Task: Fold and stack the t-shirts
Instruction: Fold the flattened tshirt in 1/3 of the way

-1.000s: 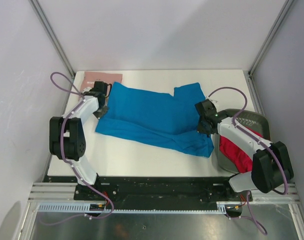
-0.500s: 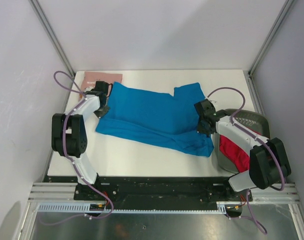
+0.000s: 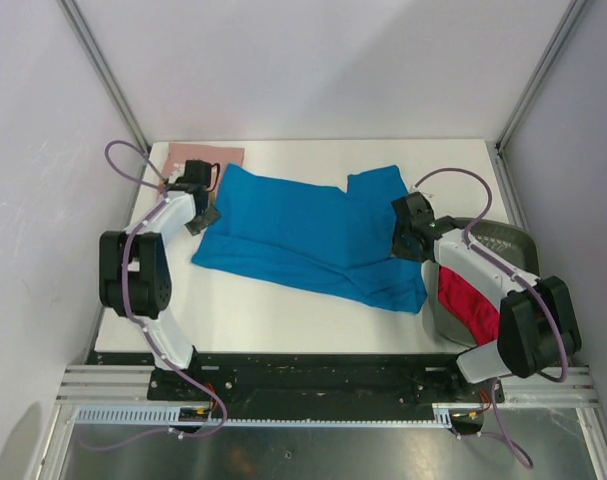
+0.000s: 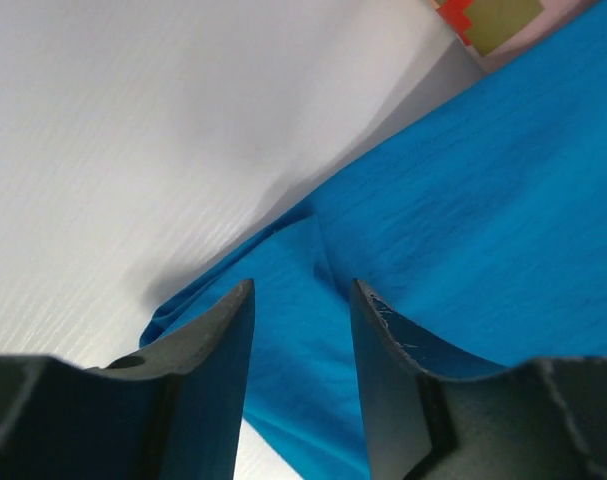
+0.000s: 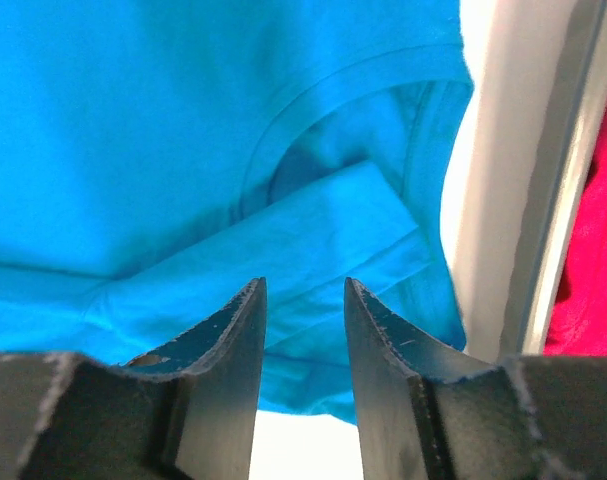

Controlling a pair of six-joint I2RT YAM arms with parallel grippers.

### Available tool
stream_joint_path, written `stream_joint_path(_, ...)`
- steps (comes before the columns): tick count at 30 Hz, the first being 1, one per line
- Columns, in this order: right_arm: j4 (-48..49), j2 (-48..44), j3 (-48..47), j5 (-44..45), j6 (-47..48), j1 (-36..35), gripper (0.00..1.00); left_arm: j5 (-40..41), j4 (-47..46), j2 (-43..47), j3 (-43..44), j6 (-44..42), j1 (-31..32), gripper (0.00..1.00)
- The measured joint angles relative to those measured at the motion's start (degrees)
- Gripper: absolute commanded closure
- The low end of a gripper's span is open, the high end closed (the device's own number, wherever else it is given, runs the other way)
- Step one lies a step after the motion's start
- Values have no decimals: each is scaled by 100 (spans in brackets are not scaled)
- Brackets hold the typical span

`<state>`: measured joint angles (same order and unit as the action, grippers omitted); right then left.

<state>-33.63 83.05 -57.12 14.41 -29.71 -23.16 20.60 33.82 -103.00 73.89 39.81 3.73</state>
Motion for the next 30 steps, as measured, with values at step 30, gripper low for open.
stream_joint_path(30, 566, -7, 1115, -332, -929, -1340, 56, -756, -166, 1268, -1091, -33, -26, 55)
